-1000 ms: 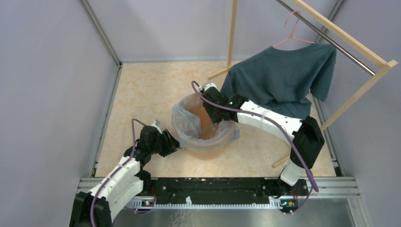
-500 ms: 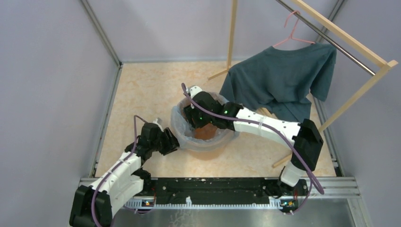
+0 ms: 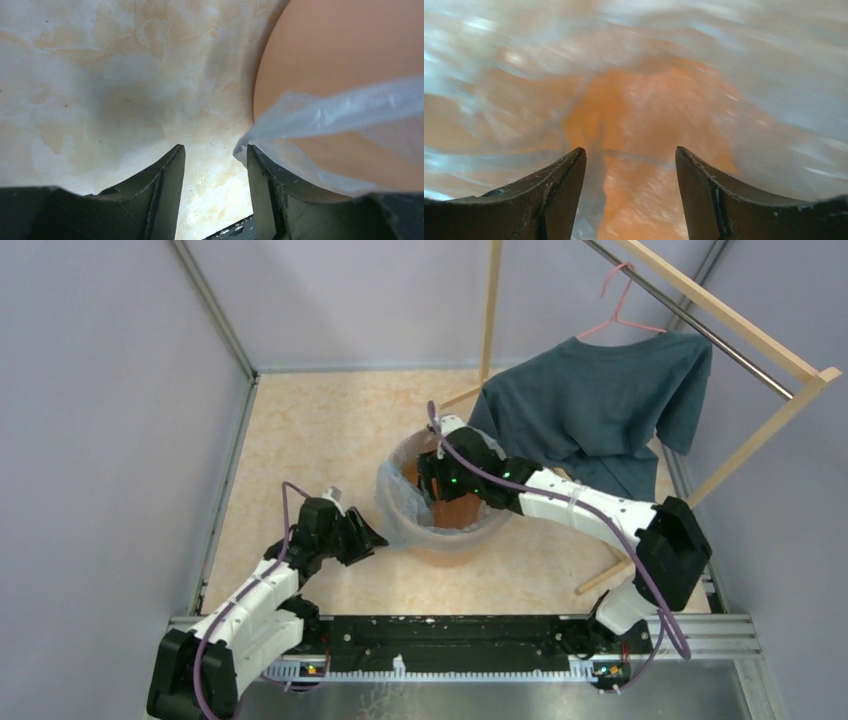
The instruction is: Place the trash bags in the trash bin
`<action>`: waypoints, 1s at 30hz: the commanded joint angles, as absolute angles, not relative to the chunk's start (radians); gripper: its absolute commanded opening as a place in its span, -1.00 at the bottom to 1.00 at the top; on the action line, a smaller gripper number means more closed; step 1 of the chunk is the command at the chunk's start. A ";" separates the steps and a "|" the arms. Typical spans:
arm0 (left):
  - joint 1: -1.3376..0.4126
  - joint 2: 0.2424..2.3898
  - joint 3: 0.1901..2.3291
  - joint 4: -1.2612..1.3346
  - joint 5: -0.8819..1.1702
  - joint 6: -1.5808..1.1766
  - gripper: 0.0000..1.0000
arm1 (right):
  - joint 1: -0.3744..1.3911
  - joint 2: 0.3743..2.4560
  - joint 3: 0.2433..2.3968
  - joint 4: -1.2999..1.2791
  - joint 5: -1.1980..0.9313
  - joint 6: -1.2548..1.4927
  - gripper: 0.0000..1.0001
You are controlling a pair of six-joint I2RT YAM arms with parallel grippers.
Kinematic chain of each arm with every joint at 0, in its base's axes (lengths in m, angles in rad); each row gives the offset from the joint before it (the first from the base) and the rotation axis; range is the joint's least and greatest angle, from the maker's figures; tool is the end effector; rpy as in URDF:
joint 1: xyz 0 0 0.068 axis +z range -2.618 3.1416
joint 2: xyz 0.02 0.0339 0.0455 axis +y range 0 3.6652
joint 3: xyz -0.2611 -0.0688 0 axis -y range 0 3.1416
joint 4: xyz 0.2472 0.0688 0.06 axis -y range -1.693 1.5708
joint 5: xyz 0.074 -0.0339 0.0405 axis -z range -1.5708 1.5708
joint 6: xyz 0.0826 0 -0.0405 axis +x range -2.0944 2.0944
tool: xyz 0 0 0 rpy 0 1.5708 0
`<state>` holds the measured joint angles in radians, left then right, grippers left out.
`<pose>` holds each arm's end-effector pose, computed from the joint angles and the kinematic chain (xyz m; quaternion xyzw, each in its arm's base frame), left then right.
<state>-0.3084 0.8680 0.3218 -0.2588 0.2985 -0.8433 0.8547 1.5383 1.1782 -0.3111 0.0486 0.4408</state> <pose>0.1829 -0.0837 0.1253 -0.1888 0.8993 -0.3169 0.2348 0.2568 0.2890 0.2462 -0.1746 0.8832 0.2448 0.3598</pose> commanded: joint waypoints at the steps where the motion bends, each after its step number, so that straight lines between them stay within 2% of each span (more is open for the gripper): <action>1: -0.307 0.877 0.322 -0.248 0.289 -0.850 0.10 | 1.024 1.619 1.321 -0.305 0.136 0.364 0.33; 5: -0.307 0.875 0.338 -0.258 0.293 -0.847 0.10 | 1.046 1.669 1.367 -0.290 0.050 0.382 0.35; 10: -0.307 0.896 0.343 -0.255 0.303 -0.843 0.10 | 1.000 1.612 1.308 -0.272 0.027 0.398 0.50; 14: -0.307 0.903 0.341 -0.242 0.313 -0.845 0.10 | 0.967 1.581 1.283 -0.329 0.167 0.356 0.54; 17: -0.307 0.904 0.347 -0.244 0.313 -0.839 0.10 | 0.990 1.632 1.323 -0.375 0.190 0.322 0.54; 22: -0.307 0.909 0.354 -0.254 0.306 -0.830 0.11 | 1.041 1.702 1.336 -0.261 -0.010 0.386 0.54; 26: -0.307 0.903 0.353 -0.257 0.310 -0.831 0.12 | 1.031 1.678 1.275 -0.102 -0.194 0.462 0.54; 28: -0.307 0.898 0.353 -0.263 0.308 -0.830 0.12 | 0.994 1.654 1.252 -0.083 -0.214 0.475 0.55; 30: -0.307 0.890 0.352 -0.267 0.304 -0.829 0.13 | 0.948 1.631 1.240 -0.128 -0.148 0.466 0.55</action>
<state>-0.3080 0.9016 0.3237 -0.2749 0.2977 -0.8383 1.0164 1.6985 1.2610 -0.1993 -0.1154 0.4305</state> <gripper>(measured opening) 0.560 0.773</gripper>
